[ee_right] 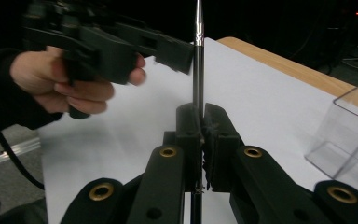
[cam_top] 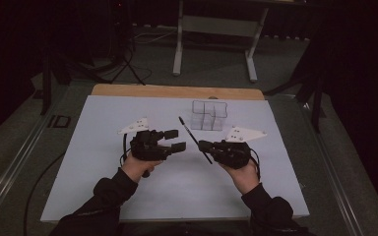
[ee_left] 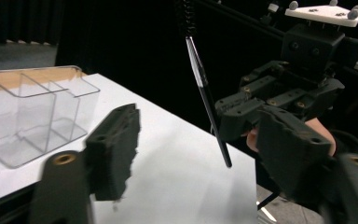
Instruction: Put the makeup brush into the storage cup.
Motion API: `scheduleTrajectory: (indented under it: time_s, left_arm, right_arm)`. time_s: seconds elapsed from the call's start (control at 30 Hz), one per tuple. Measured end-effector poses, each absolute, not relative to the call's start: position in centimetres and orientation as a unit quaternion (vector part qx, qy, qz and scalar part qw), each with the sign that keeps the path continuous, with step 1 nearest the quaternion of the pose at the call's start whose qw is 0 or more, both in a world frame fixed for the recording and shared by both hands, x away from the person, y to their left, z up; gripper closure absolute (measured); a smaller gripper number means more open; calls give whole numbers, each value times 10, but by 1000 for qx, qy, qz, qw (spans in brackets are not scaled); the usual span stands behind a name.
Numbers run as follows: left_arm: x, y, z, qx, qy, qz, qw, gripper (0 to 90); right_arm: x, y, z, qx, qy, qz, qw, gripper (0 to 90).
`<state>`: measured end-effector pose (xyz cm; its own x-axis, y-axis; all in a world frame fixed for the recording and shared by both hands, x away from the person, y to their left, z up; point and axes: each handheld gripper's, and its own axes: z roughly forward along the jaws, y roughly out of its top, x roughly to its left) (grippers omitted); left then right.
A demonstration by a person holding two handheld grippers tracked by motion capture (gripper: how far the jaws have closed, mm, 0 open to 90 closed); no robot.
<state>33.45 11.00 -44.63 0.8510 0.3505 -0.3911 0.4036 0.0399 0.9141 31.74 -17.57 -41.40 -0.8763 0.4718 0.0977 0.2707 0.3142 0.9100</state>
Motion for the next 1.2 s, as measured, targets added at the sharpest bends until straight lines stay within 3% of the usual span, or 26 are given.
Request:
scheduleTrajectory:
  time_s: [0.4,0.8,0.93,1.2]
  left_arm:
    - [341,99,-443,680,251,-42,688,617]
    - [346,98,-442,667,258,-55,697,746]
    - [346,97,-441,667,258,-62,696,835]
    - [344,95,-436,677,261,-62,686,861]
  right_arm:
    - [316,-173,-417,223,809,537,91,857]
    - [315,-171,-418,213,813,533,94,857]
    - [315,-171,-418,212,816,530,94,857]
    - [315,-169,-419,209,819,526,96,857]
